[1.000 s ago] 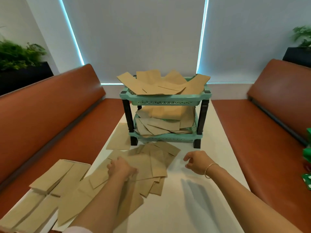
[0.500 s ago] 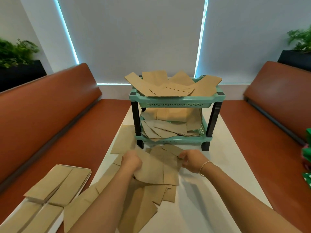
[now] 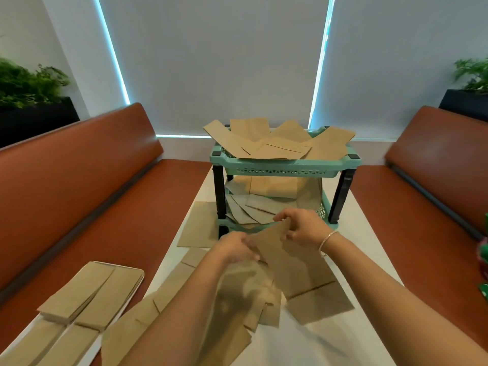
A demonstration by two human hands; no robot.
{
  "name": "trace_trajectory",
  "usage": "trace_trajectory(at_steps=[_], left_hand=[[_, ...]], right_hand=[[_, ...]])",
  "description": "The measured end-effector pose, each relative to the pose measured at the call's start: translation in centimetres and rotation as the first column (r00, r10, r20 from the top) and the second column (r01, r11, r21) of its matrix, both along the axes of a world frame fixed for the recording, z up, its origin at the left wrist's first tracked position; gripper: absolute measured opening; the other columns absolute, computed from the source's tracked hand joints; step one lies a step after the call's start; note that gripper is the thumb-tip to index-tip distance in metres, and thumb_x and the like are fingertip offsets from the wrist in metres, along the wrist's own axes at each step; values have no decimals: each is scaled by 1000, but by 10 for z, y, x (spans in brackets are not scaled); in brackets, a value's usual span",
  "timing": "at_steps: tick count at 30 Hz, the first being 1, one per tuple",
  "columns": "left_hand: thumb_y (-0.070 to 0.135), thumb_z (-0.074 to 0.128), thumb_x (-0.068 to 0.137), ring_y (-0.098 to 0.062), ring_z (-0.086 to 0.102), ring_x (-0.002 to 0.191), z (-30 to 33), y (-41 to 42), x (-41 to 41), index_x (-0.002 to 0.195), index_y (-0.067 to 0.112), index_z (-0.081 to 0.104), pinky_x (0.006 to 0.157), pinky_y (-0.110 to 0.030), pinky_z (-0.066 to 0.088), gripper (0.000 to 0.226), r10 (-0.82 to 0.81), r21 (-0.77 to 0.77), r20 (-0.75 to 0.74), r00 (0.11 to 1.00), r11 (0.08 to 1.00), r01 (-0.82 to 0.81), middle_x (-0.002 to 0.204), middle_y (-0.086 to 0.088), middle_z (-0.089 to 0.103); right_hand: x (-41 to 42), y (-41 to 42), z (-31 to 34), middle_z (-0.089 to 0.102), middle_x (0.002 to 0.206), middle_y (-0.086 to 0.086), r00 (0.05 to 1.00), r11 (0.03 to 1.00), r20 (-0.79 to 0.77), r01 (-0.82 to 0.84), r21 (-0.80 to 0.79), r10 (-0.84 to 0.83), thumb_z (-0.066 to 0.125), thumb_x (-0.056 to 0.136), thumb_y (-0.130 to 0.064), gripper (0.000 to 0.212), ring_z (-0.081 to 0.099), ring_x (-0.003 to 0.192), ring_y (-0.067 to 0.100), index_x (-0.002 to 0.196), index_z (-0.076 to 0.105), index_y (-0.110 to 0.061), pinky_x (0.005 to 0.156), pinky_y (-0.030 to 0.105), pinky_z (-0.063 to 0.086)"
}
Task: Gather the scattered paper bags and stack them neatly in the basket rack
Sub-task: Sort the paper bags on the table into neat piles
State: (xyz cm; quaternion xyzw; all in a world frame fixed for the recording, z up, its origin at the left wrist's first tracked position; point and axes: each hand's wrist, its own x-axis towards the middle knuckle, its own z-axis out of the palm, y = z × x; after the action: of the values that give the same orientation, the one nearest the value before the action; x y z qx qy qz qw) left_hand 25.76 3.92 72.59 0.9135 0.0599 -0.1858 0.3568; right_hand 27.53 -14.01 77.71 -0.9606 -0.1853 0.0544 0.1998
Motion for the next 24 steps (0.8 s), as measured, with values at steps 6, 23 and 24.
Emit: trace_trajectory(at_steps=[6,23,24], left_hand=[[54,76,66,-27,42,119,-52,-2,-15,131,13,44,95,-35,42,83,125,536,-132,983,843,-35,130,-11,42],[27,80,70,-26,50,115,-60,-34,-22,130,11,39,96,-36,47,74,255,483,107,961,832,-274,127,-12,47],[22,75,75,-25,52,113,-61,-36,-22,130,10,39,94,-34,48,67,251,475,146,957,831,-290,127,-12,46]], right_hand=[[-4,-30,-9,61,122,3,998,992,-31,55,-111,-59,58,83,-4,39,54,114,20,120,61,-18,93,23,41],[-14,-51,-23,60,121,5,987,983,-83,125,-131,-137,63,81,-6,43,54,112,22,121,59,-21,96,28,46],[-15,-52,-23,60,120,5,987,983,-83,128,-130,-140,64,80,-6,43,54,112,22,121,59,-21,96,29,46]])
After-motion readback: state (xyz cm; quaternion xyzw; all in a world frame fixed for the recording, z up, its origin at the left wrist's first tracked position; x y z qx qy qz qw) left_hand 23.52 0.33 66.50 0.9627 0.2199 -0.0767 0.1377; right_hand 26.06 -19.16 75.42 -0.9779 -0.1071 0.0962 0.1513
